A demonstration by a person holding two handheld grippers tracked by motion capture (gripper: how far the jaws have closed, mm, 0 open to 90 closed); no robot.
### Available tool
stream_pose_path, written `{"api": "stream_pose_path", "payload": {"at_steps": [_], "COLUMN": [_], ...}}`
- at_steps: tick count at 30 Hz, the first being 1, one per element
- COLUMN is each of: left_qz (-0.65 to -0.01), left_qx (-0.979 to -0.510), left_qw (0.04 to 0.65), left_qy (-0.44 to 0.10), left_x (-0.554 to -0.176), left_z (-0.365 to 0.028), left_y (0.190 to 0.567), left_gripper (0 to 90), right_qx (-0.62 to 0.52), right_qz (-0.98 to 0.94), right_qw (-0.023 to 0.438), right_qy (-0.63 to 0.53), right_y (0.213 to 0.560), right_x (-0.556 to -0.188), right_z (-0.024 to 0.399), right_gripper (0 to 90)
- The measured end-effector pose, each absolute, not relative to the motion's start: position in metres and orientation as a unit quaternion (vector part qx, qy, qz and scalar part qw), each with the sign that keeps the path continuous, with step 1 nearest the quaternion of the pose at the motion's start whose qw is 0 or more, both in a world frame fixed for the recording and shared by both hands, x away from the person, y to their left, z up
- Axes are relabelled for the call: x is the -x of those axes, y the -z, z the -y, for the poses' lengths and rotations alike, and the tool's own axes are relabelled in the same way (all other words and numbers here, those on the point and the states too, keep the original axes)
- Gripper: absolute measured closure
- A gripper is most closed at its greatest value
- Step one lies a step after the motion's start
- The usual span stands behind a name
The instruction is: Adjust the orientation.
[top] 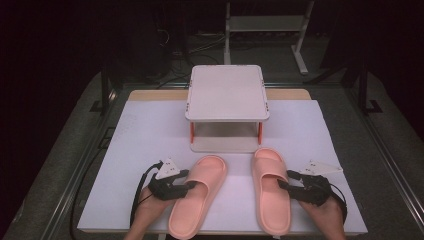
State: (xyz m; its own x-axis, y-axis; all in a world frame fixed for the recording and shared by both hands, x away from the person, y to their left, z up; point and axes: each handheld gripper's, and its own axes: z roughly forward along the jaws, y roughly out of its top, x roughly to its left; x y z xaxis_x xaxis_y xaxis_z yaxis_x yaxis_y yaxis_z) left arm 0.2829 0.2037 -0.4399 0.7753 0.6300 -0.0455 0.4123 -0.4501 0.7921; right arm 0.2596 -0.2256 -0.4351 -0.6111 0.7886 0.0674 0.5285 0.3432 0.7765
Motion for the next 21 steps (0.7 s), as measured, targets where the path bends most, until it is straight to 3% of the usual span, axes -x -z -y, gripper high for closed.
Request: {"api": "stream_pose_path", "payload": {"at_steps": [4,10,21], "left_qz": [-0.309,-0.313,-0.309], "left_qx": [-0.843,-0.841,-0.842], "left_qw": [0.420,0.417,0.420], "left_qy": [-0.134,-0.145,-0.137], "left_x": [-0.2820,-0.2818,-0.2822], "left_z": [-0.2026,-0.2033,-0.2082], "left_y": [0.4393,0.4386,0.4359], "left_gripper": [51.6,60.8,74.5], "right_qx": [-0.411,-0.400,-0.397], "right_qz": [-0.802,-0.806,-0.806], "right_qw": [0.165,0.197,0.201], "right_qy": [-0.401,-0.390,-0.391], "right_y": [0.4355,0.4316,0.4315], "right_x": [-0.2625,-0.2628,-0.2636], "right_z": [0.2247,0.2172,0.2188], "right_gripper": [50.2,63.2,74.2]}}
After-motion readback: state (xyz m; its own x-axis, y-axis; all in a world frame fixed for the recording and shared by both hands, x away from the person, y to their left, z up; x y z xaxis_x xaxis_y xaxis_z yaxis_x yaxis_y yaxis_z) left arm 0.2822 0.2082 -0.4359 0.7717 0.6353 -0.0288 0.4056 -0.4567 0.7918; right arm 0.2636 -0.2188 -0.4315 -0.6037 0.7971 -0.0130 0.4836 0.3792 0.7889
